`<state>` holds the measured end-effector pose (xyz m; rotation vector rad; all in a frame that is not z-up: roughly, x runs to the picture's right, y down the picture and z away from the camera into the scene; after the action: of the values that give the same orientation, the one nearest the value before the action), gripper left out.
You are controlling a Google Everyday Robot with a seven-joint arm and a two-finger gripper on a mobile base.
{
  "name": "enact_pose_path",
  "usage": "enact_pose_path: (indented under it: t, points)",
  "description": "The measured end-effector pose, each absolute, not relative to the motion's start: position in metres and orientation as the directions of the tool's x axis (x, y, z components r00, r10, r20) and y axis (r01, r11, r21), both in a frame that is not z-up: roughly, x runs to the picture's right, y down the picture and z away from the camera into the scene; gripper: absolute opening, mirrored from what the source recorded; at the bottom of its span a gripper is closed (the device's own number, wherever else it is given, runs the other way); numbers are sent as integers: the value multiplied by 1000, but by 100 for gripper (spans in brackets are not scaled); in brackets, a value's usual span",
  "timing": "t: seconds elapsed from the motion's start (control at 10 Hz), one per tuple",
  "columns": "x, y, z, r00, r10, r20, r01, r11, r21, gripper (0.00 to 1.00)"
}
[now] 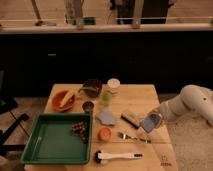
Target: Place sponge in paper cup
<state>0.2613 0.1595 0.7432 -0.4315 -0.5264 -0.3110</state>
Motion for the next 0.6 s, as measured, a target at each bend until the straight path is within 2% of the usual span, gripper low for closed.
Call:
enact_pose_path:
  t: [0.3,0.6]
  points:
    - [257,156,746,816,-182,548,397,867,-302,0]
    - [232,126,771,794,-200,574,410,873,-263,0]
